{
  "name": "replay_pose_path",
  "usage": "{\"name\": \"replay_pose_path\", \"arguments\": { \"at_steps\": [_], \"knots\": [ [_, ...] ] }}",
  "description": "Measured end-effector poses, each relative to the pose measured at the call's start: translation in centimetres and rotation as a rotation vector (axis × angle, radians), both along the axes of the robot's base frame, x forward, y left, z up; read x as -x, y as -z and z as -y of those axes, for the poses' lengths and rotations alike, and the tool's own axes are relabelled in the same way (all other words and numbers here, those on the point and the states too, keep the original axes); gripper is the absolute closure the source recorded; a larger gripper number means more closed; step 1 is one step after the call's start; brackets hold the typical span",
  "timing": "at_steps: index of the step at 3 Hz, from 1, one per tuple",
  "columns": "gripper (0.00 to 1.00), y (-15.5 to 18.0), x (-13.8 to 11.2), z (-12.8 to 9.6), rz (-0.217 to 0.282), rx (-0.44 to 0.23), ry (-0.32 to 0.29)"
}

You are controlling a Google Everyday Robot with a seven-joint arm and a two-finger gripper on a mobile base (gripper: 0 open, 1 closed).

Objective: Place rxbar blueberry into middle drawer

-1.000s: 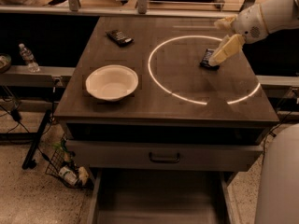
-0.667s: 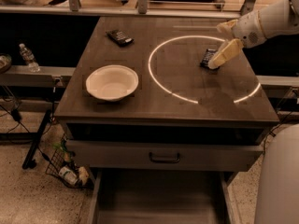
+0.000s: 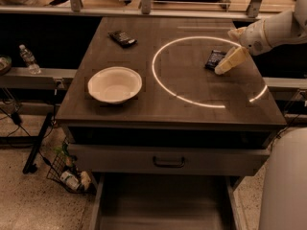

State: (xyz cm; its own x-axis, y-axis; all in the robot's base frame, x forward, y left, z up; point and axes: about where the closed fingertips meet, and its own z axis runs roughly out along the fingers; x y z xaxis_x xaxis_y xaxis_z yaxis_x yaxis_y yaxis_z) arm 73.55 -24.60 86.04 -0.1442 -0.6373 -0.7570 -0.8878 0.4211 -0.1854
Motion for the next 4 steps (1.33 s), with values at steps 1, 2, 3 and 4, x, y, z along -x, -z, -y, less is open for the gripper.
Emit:
{"name": "replay_pose_path", "arguments": {
  "at_steps": [1,2,3,4],
  "knots": [
    [0.13,1.4,-0.5,0.9,-0.020,0.007,0.031],
    [0.44,2.1,-0.6,1.0,-0.042,0.006,0.043],
    [0.75,1.9,-0.4,1.0,-0.053,0.000,0.046],
    [0.99,1.3,0.4,0.9,-0.052,-0.009,0.043]
  ]
}}
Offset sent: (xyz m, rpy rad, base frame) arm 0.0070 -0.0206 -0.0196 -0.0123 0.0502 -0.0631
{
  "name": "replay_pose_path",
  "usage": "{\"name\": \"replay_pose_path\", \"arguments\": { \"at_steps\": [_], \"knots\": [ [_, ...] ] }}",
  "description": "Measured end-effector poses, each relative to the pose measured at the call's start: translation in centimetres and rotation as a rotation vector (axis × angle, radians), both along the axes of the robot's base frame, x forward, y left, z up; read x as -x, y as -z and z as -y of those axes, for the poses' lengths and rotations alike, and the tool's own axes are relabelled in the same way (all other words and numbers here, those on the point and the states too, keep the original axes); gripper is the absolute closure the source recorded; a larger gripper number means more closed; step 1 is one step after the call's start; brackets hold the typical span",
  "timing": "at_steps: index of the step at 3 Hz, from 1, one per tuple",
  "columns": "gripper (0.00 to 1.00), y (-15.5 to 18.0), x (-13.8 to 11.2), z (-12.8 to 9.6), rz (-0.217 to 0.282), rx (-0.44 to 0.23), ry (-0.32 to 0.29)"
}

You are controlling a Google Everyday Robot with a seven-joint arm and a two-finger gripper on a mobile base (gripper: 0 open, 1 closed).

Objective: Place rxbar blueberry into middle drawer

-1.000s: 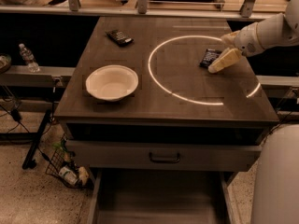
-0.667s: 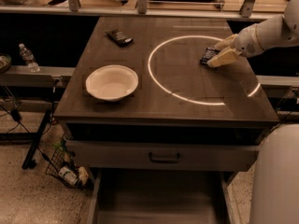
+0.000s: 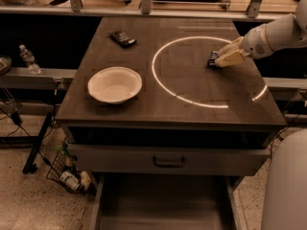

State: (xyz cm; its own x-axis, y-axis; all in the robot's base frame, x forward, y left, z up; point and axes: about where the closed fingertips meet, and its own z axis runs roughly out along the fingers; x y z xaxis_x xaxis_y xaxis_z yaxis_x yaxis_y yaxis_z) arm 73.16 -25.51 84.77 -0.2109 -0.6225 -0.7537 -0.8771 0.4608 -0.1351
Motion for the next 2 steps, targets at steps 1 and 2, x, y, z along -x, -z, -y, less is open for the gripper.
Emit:
{"name": "replay_pose_path", "arguments": {
  "at_steps": [1,2],
  "knots": [
    [1.00,-4.7,1.8,-0.5,0.075,-0.029,-0.025],
    [1.00,-8.5,3.5,-1.1,0.134,-0.049,-0.055]
  ]
}}
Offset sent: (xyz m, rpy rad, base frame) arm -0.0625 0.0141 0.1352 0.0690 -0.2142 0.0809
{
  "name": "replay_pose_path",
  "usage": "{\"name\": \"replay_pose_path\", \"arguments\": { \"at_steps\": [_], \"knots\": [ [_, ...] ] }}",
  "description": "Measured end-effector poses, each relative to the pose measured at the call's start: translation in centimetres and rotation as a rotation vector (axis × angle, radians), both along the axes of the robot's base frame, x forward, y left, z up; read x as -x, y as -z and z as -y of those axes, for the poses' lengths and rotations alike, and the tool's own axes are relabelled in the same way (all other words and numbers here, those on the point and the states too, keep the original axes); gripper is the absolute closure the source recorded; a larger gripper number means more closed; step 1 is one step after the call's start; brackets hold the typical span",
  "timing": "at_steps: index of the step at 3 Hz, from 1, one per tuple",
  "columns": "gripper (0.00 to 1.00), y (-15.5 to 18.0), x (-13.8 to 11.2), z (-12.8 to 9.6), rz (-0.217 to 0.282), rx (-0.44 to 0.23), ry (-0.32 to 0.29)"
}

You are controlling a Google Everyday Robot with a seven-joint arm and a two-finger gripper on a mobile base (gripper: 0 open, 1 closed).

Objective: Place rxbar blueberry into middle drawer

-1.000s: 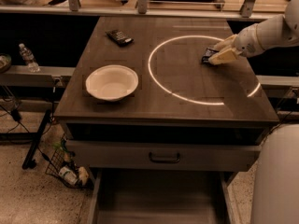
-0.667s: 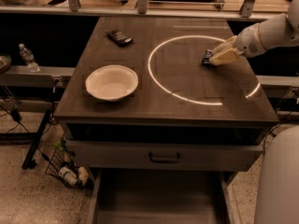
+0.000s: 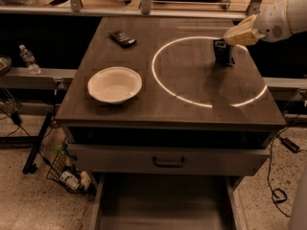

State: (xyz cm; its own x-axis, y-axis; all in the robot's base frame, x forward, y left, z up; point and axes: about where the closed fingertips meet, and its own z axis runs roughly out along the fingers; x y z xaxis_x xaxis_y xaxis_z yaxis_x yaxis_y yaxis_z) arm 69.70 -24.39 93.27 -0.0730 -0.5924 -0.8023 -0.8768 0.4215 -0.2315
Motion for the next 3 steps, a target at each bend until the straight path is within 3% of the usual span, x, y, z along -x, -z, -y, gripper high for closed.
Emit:
{"name": "replay_pose_path", "arguments": {
  "at_steps": [1,2,3],
  "knots": [
    [1.00,-2.6,3.0,-0.7,0.025,-0.038,-0.075],
    [1.00,-3.9,6.9,-0.8,0.011,-0.081,-0.150],
    [1.00,-3.9,6.9,-0.8,0.011,-0.081,-0.150]
  ]
}}
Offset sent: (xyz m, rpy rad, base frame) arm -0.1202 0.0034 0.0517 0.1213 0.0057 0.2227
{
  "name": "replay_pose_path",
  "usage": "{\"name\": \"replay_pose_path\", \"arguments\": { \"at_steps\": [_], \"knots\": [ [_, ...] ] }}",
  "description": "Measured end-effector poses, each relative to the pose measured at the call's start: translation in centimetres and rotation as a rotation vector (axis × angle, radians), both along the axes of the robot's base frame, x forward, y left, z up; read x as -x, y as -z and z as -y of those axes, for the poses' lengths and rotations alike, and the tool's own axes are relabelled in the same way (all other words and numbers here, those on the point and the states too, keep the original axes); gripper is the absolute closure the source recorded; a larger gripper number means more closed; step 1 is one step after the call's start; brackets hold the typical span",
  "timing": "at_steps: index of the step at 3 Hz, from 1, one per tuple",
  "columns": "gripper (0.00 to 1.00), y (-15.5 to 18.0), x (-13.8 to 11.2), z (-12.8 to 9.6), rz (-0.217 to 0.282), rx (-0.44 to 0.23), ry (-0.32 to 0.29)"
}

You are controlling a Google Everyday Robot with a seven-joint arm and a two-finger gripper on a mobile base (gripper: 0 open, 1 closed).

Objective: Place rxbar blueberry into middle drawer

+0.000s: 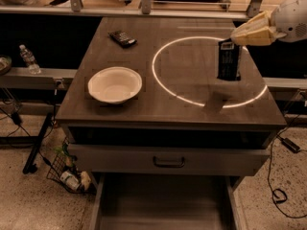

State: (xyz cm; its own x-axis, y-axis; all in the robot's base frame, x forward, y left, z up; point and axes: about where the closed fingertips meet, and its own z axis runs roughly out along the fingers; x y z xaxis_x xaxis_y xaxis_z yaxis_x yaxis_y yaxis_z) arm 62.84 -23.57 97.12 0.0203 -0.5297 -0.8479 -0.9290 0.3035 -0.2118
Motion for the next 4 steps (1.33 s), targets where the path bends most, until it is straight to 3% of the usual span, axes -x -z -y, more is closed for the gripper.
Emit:
{"name": "replay_pose_path", "arguments": {
  "at_steps": [1,2,3,4],
  "knots": [
    [1.00,-0.1,1.1,-0.2,-0.008,0.002,-0.022],
    [1.00,-1.4,5.5,0.1,-0.019,-0.012,-0.048],
    [1.00,-2.2,11.5,0.5,-0.052,-0.036,-0.047],
    [1.00,-1.4,18.6,0.5,-0.118,-0.055,-0.019]
  ]
}}
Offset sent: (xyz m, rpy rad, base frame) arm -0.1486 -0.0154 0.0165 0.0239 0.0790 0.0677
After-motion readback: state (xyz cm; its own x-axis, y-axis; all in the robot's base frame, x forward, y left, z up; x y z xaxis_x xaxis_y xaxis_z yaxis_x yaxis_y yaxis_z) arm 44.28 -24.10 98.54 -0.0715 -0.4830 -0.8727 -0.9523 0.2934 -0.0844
